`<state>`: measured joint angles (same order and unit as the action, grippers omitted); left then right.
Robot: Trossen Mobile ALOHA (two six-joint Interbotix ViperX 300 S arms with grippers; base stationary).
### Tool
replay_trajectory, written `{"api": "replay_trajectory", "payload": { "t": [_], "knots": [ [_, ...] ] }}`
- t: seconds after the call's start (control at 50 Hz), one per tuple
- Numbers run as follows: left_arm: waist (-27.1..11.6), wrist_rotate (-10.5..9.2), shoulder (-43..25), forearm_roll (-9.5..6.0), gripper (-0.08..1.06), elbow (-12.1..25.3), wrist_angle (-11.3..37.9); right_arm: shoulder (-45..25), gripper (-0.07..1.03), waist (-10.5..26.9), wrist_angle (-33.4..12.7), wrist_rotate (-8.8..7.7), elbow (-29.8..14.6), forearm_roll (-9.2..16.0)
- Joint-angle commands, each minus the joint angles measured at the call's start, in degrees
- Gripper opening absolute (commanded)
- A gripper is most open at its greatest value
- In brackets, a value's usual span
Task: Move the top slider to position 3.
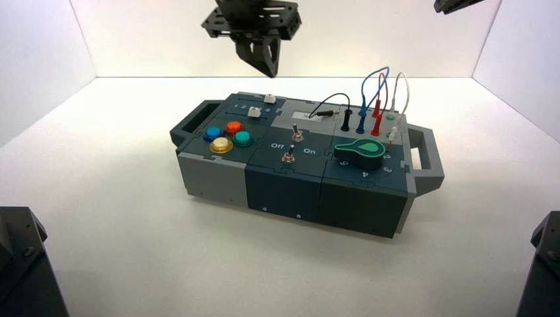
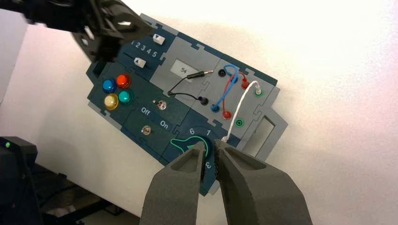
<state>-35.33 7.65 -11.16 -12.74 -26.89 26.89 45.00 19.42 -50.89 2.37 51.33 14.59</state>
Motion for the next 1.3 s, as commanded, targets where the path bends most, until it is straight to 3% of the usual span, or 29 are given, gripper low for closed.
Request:
{"api": "replay_trajectory", "payload": {
  "t": [0.02,0.74,1.3],
  "knots": [
    [-0.5,-0.26,-0.4,-0.18,-0.03,2.3,0.4,-0.2,0.12,-0.3,0.2,-0.09,-1.6,0.1],
    [-0.6,-0.53,-4.9,-0.09,-0.03,4.4,0.8,0.0,0.12,-0.3,0.2,0.00,-1.7,0.2],
    [2.9,0.00,-5.9,0.09,-0.03,5.3,1.2,0.1,0.12,-0.3,0.2,-0.18,-1.8,0.1]
  ]
}}
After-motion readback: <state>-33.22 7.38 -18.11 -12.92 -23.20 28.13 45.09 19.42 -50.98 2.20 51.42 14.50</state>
